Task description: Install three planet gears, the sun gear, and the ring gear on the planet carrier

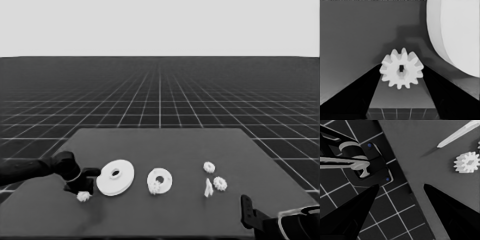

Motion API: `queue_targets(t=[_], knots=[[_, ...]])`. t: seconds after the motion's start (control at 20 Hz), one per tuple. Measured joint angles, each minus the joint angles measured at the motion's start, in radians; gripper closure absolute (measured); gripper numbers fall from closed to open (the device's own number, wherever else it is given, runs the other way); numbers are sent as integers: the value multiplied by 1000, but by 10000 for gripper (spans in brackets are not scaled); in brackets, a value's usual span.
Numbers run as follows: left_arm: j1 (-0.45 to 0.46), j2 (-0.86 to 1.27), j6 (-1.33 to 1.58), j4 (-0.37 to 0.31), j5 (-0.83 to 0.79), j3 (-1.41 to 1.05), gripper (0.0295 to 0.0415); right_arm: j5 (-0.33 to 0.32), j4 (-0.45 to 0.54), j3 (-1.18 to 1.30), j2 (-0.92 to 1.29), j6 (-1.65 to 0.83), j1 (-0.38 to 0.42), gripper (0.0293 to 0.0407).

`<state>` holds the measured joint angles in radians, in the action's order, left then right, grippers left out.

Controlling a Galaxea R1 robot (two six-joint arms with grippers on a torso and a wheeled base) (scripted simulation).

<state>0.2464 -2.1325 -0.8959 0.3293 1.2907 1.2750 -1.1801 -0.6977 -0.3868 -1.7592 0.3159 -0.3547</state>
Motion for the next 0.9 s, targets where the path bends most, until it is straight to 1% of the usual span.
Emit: queue_targets(t=[0.05,0.4,0.45,0.5,0.55,0.7,0.9], knots=[[0,0,0,0,0,0,398,0,0,0,0,0,0,315],[0,0,0,0,0,0,398,0,0,0,0,0,0,315],[-76,40,-16,-59,64,-76,398,0,0,0,0,0,0,315],[-137,59,-22,-102,101,-110,398,0,0,0,0,0,0,315],[-175,67,-24,-130,123,-124,398,0,0,0,0,0,0,315],[-217,74,-25,-163,148,-134,398,0,0,0,0,0,0,315],[-226,74,-24,-170,153,-135,398,0,0,0,0,0,0,315]])
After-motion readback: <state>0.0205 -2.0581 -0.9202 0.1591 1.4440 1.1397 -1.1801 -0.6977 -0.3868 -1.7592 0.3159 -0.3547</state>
